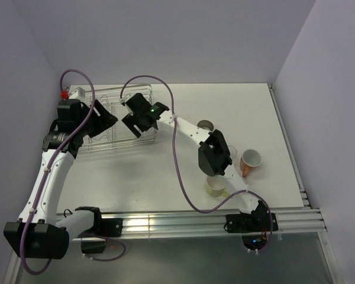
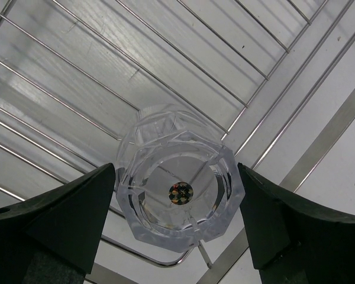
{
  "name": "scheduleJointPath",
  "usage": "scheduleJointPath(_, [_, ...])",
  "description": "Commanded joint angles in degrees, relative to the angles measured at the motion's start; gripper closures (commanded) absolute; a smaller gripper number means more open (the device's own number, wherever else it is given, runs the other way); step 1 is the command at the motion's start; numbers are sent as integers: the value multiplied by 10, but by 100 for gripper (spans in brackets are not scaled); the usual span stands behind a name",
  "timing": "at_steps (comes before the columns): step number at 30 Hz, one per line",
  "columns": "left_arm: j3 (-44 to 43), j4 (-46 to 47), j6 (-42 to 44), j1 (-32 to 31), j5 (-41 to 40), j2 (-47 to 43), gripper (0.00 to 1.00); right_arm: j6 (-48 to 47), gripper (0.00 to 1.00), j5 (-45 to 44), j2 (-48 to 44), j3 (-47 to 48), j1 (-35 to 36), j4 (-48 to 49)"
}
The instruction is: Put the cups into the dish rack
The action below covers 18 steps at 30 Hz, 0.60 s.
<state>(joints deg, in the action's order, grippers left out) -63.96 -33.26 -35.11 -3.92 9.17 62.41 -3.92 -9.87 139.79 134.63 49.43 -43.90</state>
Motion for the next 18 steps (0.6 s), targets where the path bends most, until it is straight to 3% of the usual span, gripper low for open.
scheduleJointPath(1, [2,21,12,1,3,-4,31,1,10,-9,-21,-2,6,26])
scheduleJointPath(18, [-10,14,10,1,-3,-3,30,13,5,-34,-100,12,6,53])
